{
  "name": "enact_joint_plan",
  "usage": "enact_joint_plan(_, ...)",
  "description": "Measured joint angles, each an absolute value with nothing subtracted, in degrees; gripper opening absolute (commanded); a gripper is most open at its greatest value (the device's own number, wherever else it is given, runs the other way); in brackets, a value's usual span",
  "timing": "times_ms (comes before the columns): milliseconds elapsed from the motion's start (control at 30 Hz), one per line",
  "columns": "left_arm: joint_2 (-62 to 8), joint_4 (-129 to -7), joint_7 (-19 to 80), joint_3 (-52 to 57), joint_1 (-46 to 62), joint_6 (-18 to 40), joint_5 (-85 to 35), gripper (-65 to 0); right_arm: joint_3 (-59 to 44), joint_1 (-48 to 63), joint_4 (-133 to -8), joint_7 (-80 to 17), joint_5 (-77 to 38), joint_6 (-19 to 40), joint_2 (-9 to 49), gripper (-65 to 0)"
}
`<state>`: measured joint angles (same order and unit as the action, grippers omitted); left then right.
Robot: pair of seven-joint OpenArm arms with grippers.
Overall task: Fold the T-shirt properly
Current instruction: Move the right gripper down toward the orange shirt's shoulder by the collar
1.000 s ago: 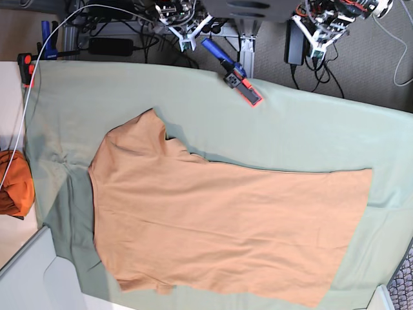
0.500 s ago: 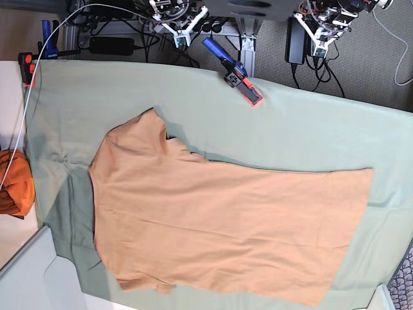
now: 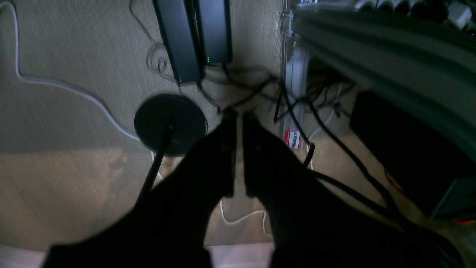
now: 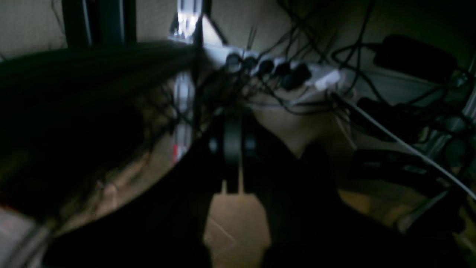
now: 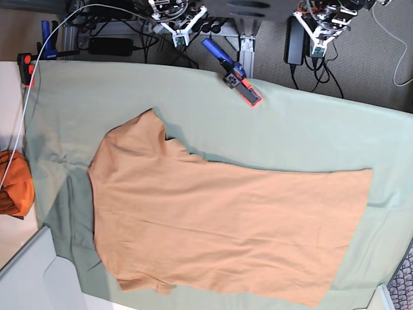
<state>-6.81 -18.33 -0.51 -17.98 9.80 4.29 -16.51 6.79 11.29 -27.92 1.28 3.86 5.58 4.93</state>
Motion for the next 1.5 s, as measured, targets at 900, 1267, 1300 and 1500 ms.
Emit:
enact_joint_plan(900, -18.3, -71.8, 2.0, 10.5, 41.9, 38.8, -30.4, -61.5, -4.8, 52.8, -94.1, -16.1, -2.1, 4.4, 31.1, -64.6)
enact_joint_plan(1267, -20.9, -97.1, 29.7, 30.0, 44.3, 39.1, -50.0, -38.0, -20.9, 49.4, -112.1, -24.8, -18.9, 4.5, 31.7, -29.7)
enact_joint_plan(1300, -21.8, -98.5, 30.1, 30.6, 44.3, 39.1, -50.0, -37.3, -21.3, 47.2, -112.0, -25.2, -20.4, 4.5, 31.7, -27.5)
enact_joint_plan(1500, -25.9, -100.1, 30.9, 30.7, 43.9, 39.1, -48.2, -37.3, -21.5, 32.6, -105.9, -27.2, -28.2, 4.1, 29.0, -27.0)
